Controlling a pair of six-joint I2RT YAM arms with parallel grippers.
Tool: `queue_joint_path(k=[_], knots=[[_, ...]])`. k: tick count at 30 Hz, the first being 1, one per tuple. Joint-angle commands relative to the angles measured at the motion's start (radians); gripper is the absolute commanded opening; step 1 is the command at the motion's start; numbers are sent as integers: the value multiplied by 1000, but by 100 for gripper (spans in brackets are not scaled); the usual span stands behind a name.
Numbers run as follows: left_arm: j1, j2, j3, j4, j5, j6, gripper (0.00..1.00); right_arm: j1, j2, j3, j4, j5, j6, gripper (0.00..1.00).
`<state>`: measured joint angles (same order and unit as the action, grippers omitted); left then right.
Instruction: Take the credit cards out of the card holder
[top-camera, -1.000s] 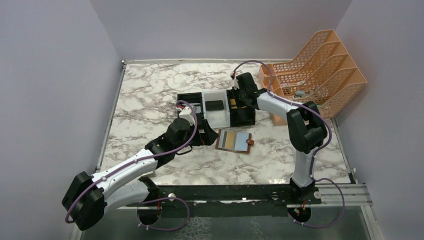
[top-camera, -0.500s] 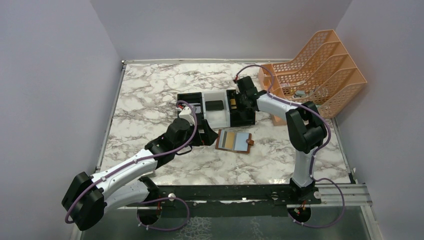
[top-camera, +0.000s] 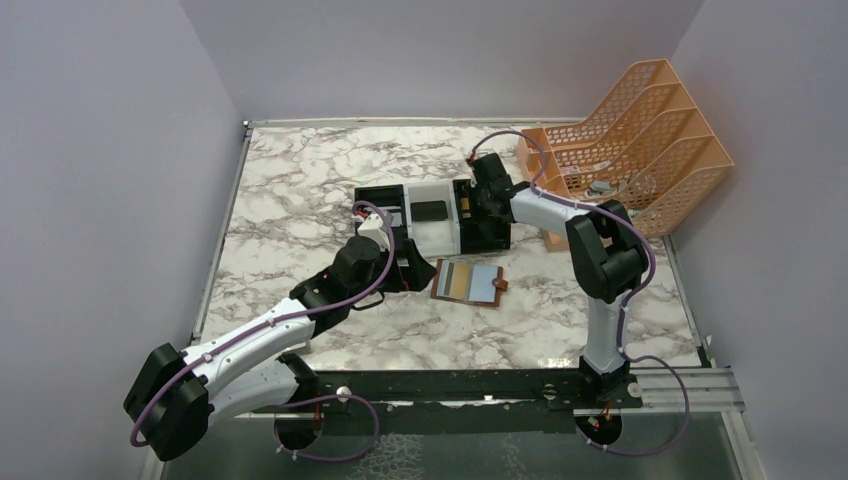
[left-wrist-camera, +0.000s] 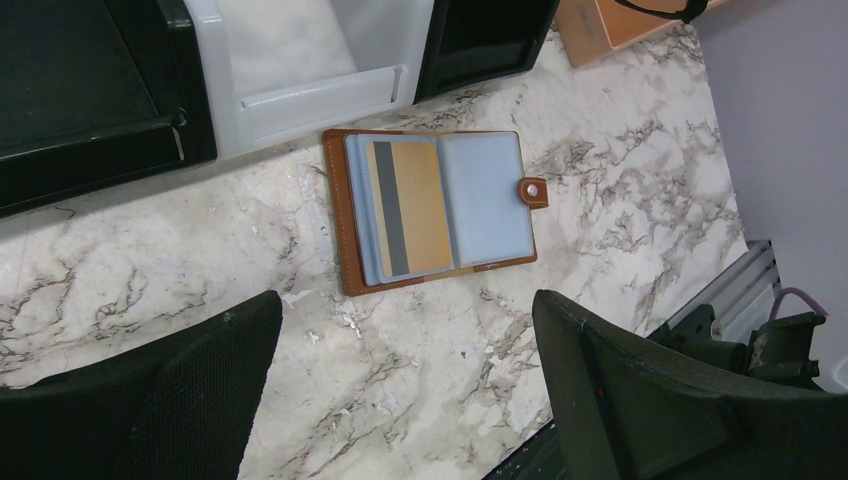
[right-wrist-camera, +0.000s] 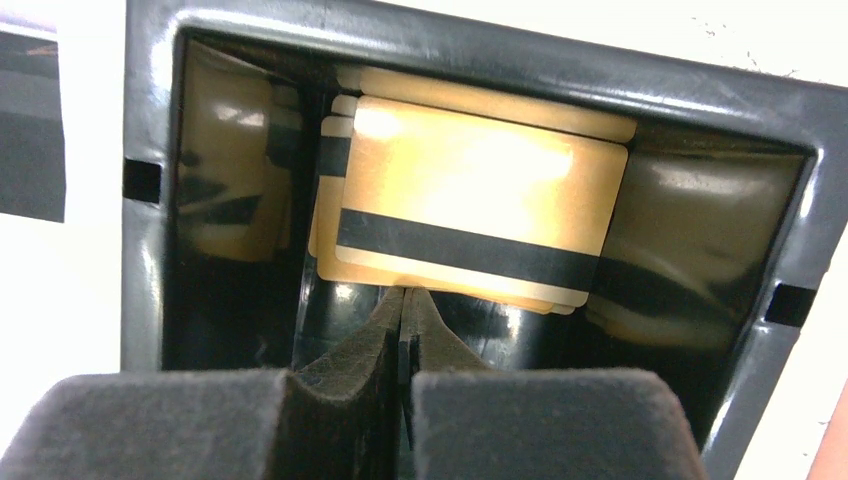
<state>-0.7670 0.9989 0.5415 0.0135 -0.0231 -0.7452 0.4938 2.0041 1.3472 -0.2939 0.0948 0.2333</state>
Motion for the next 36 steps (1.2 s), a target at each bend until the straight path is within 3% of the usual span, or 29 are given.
queue_joint_path(k=[1, 14, 22, 25, 29, 32, 36], knots=[[5, 1, 2, 3, 4, 6, 99, 0, 18, -20, 88, 15, 46, 1], [5, 3, 1, 2, 4, 5, 99, 0, -20, -39, 117, 20, 71, 3], [5, -4, -2, 3, 7, 3, 99, 0, -209, -113, 127, -11, 49, 11], [5, -2, -4, 5, 12, 3, 99, 0, -299, -156, 133, -2, 64, 29], [5, 5, -5, 6, 22, 7, 99, 0, -464, -274, 170, -7, 129, 36], [6, 12, -1, -3, 23, 11, 99, -1, -592, -400, 212, -66, 181, 51], [6, 8, -8, 4, 8, 4, 99, 0, -722, -524, 218, -168, 213, 54]])
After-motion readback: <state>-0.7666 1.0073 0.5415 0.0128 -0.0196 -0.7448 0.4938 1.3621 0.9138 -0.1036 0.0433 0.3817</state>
